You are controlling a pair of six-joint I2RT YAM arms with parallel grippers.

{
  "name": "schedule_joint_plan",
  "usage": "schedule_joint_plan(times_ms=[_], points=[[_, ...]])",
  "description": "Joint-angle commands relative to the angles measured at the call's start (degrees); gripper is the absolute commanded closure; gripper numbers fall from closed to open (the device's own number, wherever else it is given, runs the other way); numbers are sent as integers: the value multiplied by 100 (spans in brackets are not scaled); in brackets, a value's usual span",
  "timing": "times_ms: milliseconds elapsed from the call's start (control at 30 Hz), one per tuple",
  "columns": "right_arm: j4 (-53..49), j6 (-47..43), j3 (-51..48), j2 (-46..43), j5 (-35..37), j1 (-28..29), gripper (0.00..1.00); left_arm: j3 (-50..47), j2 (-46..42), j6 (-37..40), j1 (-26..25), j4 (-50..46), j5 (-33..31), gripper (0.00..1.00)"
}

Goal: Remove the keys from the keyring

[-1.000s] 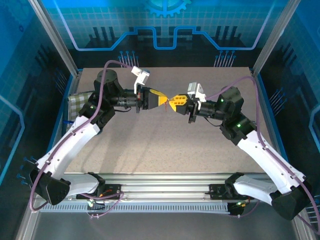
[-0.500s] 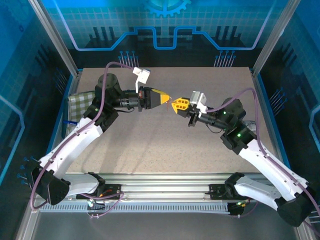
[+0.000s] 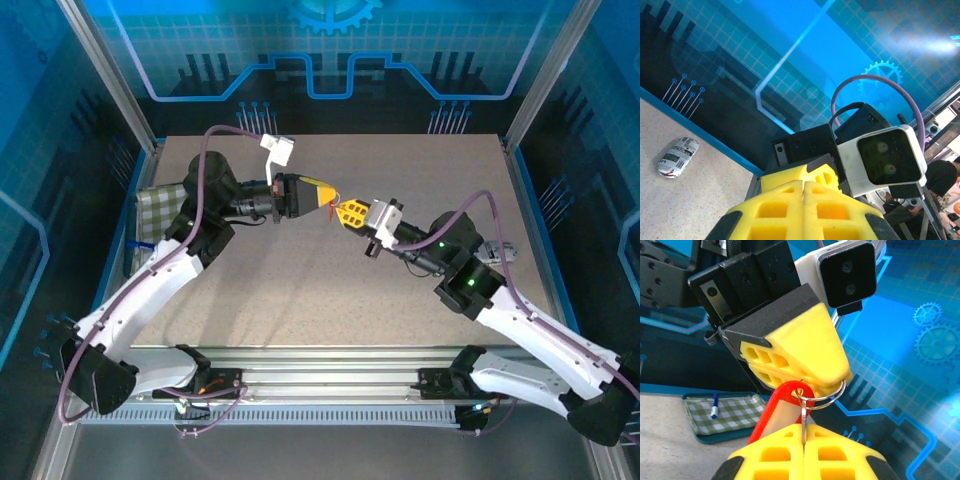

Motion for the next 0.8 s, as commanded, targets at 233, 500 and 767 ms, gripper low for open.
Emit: schedule_joint_plan(times_ms=[233,500,767], points=[[-275,-175,159,-69,-69,201,100,-193,-145,104,107,168,-729,58],[-984,434,431,-106,-1326,-534,100,-171,-331,306,388,-36,-531,43],[-1258,723,695,26,-2389,-1039,100,331,-151,1002,417,-1179,306,37]])
